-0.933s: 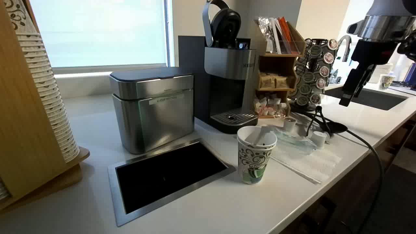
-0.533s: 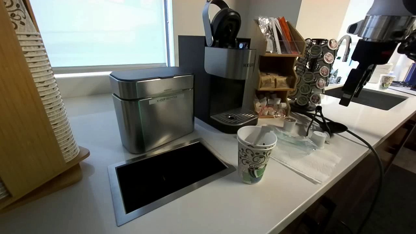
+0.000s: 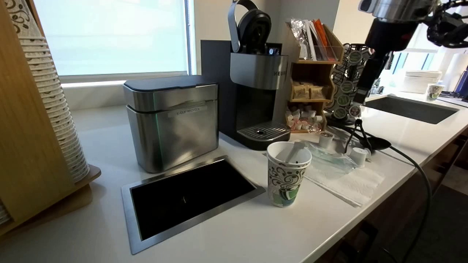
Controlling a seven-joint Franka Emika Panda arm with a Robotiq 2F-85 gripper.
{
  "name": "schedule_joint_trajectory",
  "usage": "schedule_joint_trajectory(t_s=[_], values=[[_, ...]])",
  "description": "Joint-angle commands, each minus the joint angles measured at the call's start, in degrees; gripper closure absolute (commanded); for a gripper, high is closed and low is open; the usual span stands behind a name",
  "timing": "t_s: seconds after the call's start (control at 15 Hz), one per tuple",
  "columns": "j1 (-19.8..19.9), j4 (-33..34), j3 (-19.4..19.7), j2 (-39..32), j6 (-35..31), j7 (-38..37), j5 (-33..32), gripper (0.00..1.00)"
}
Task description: Take the straw out of the cup
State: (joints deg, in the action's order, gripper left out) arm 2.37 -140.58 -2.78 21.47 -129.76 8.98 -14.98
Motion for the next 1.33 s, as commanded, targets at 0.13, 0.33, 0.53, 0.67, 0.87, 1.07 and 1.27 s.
schedule_joint_trajectory(t_s=[0.13,0.33,0.53,0.67,0.87,1.07,1.27], values=[[-8.4,6.8,-4.4,-3.9,7.2,6.3,0.7,0.00],[-9.0,6.1,-4.4,-3.1,5.1,5.2,-0.4,0.00],[-9.3,6.7,-4.2,-3.2,5.1,7.1,-0.5,0.00],[-8.1,6.9,-6.6,-3.1,5.3,-4.4,-2.0,0.00],[-7.5,7.0,-10.1,-2.6,7.7,-17.7,-4.8,0.00],[-7.8,7.4,-14.3,-2.8,11.9,-30.6,-6.7,0.00],[-8.8,7.2,-13.3,-3.1,10.5,-28.4,-5.5,0.00]])
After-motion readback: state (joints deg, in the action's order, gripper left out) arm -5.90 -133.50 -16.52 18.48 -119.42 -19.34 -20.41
